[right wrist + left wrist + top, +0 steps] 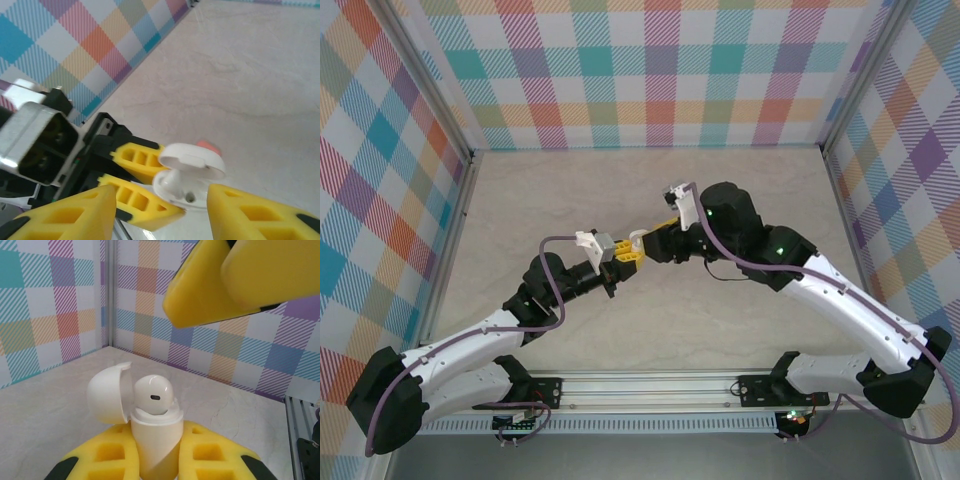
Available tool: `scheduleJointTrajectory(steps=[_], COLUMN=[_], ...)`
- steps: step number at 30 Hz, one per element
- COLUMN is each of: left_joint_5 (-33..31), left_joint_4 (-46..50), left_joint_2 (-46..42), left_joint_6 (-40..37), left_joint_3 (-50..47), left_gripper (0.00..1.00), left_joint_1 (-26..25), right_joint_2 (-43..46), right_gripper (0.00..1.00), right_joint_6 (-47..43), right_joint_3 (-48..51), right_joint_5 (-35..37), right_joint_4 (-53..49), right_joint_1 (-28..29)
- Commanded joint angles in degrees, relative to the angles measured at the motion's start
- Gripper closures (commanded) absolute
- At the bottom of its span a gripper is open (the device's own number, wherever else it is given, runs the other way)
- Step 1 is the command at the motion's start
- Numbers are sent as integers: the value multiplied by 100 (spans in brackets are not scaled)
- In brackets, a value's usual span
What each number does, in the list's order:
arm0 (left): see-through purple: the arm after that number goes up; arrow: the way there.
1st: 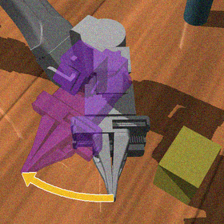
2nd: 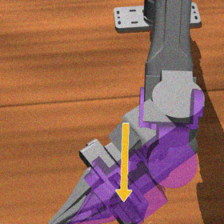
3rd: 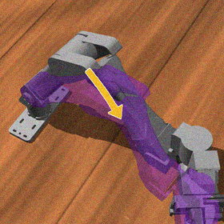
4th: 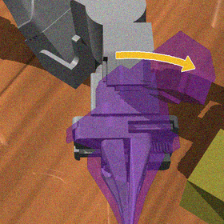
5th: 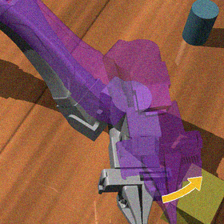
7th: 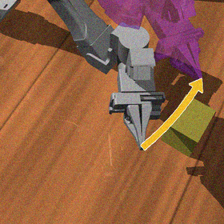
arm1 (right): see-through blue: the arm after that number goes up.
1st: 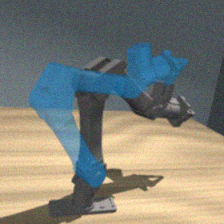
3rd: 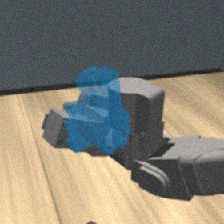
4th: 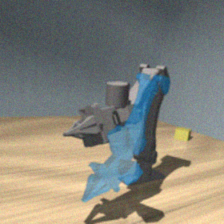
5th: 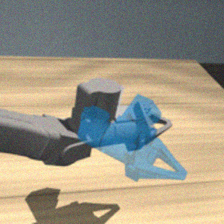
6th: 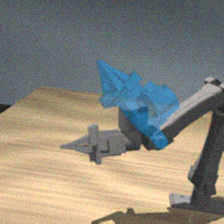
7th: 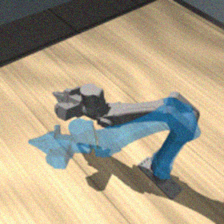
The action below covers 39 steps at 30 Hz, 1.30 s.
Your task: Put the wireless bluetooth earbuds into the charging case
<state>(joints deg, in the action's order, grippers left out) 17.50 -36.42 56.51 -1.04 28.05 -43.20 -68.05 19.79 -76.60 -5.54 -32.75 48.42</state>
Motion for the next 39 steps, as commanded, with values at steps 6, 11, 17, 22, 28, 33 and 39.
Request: scheduleJointTrajectory(steps=[6,11,17,22,28,33,39], left_joint_5=[59,360,823,859,912,922,1005], left_joint_4=[22,186,241,246,304,372,388], left_joint_2=[-263,-228,-233,-172,-135,-181,-167], left_joint_6=[-43,-169,-387,-403,-415,-430,-432], left_joint_3=[62,146,141,182,244,253,296], left_gripper=[100,100,100,100,100,100,100], left_joint_1=[30,33,53,49,56,55,49], right_joint_2=[135,-188,-250,-457,-671,-825,-1074], right_gripper=[62,60,60,67,69,63,65], right_joint_6=[23,-194,-617,-857,-1012,-1103,-1322], right_joint_3=[-209,-344,-394,-636,-851,-1039,-1248], right_joint_5=[-729,-1464,-1300,-902,-714,-641,-382], right_joint_4=[-272,-383,-700,-1162,-1401,-1670,-1976], right_joint_1=[-501,-485,-320,-39,132,132,141])
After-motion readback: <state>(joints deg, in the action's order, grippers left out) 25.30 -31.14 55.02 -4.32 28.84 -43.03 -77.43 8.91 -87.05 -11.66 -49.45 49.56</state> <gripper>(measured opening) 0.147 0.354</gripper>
